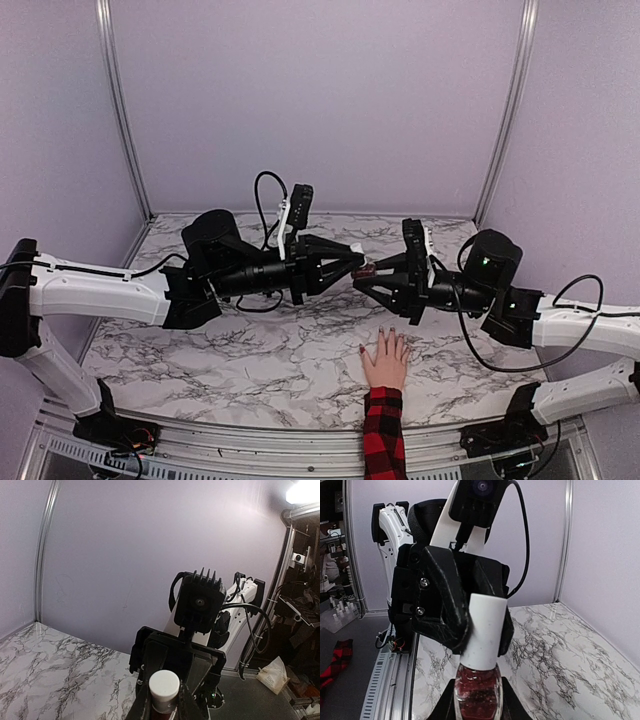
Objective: Paint the nails
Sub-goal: Screw the nail polish bottle cap onto the nail polish bottle.
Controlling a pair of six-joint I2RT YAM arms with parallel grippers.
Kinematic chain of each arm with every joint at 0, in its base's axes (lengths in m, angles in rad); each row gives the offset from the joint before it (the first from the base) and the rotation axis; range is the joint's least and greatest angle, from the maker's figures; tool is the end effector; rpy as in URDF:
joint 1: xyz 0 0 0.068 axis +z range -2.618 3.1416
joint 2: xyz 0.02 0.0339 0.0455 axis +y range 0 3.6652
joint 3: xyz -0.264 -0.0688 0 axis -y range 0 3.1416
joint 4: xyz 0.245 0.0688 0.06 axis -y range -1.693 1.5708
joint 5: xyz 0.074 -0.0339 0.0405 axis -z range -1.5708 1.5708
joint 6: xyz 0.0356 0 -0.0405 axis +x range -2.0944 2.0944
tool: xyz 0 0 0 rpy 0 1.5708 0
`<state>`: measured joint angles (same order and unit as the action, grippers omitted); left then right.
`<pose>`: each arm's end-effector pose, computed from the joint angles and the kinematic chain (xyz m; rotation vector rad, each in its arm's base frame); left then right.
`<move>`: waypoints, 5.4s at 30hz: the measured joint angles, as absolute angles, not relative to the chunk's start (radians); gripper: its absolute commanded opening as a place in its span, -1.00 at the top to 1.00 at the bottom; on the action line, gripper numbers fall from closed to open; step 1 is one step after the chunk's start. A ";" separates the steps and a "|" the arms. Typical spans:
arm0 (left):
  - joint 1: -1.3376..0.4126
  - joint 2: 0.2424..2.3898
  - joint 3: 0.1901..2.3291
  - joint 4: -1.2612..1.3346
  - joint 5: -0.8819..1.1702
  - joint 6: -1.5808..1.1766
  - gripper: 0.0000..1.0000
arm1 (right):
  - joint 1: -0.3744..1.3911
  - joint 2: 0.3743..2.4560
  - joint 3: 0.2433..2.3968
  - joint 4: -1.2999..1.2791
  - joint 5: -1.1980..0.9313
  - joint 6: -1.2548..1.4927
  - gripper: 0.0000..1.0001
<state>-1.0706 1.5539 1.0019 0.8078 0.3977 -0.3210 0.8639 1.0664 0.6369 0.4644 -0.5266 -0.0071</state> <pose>0.1601 -0.3216 0.3271 0.8754 1.2004 -1.4157 0.1454 0.1978 0.3008 -1.0685 1.2490 1.0692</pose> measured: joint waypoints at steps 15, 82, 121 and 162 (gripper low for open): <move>-1.057 1.551 1.000 0.800 0.558 -0.214 0.46 | 0.857 1.072 0.640 0.484 -0.677 0.010 1.00; -1.041 1.432 1.033 0.377 0.160 -0.504 0.33 | 1.003 1.161 0.690 0.299 -0.073 -0.177 1.00; -1.034 1.459 1.012 0.552 0.411 -0.295 1.00 | 0.884 1.151 0.705 0.345 -0.550 -0.048 1.00; -1.025 1.296 0.902 0.558 0.170 -0.270 0.06 | 0.899 1.150 0.742 0.423 -0.310 -0.081 1.00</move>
